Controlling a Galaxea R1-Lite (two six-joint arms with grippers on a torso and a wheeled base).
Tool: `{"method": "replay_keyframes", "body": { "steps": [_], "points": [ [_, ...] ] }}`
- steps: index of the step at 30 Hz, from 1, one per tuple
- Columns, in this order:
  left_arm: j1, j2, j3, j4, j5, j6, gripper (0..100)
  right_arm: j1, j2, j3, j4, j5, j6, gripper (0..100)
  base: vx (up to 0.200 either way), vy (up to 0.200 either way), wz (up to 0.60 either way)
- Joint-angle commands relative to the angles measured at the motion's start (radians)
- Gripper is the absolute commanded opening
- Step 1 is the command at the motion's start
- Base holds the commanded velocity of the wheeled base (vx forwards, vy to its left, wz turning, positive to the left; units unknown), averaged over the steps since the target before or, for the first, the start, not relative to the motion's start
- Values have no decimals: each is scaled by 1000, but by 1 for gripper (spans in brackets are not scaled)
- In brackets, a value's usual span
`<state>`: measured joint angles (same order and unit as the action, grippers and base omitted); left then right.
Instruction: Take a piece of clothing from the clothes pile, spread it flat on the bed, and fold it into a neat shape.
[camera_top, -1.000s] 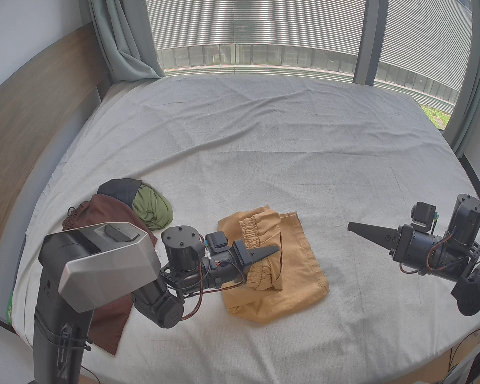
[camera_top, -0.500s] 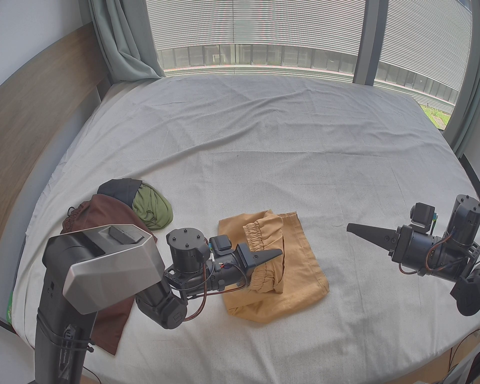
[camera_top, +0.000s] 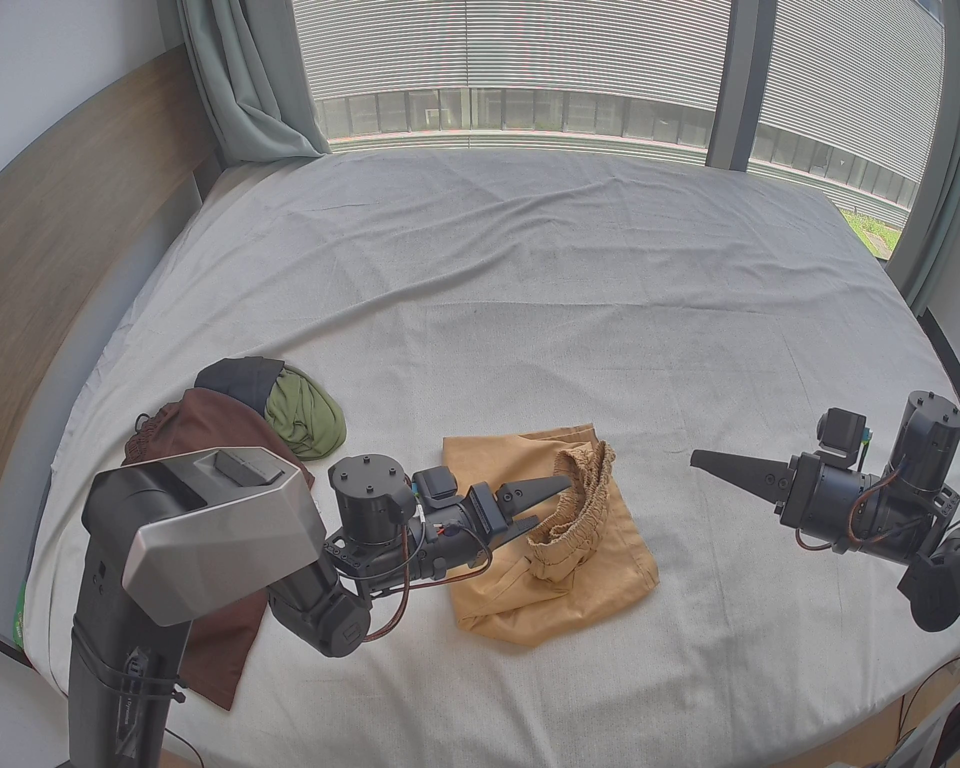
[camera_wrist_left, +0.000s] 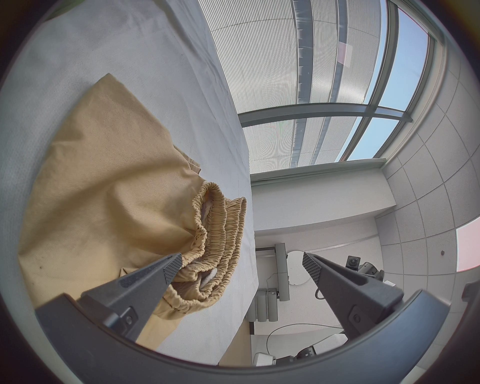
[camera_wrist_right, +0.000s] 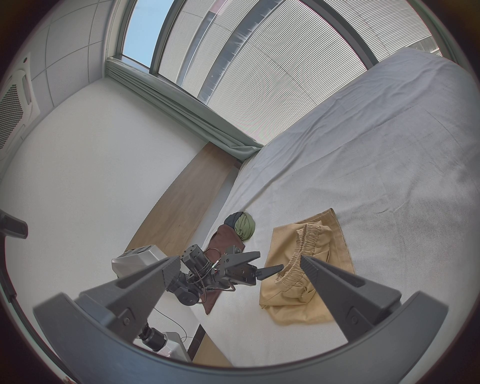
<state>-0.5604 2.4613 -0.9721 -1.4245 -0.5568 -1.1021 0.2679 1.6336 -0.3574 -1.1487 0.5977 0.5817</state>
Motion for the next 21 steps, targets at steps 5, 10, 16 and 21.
{"method": "replay_keyframes", "body": {
  "steps": [5,10,16,21],
  "points": [
    [-4,-42,99,-10,3,71,100,2,22,3,0,1,0,100,0,0,0],
    [-35,-42,107,-11,5,100,100,8,34,3,0,-1,-8,100,0,0,0],
    [-18,-58,125,-60,6,102,100,2,51,8,-2,-1,-28,100,0,0,0],
    [20,-108,196,-102,6,108,100,10,75,11,-3,-2,-29,100,0,0,0]
  ]
}}
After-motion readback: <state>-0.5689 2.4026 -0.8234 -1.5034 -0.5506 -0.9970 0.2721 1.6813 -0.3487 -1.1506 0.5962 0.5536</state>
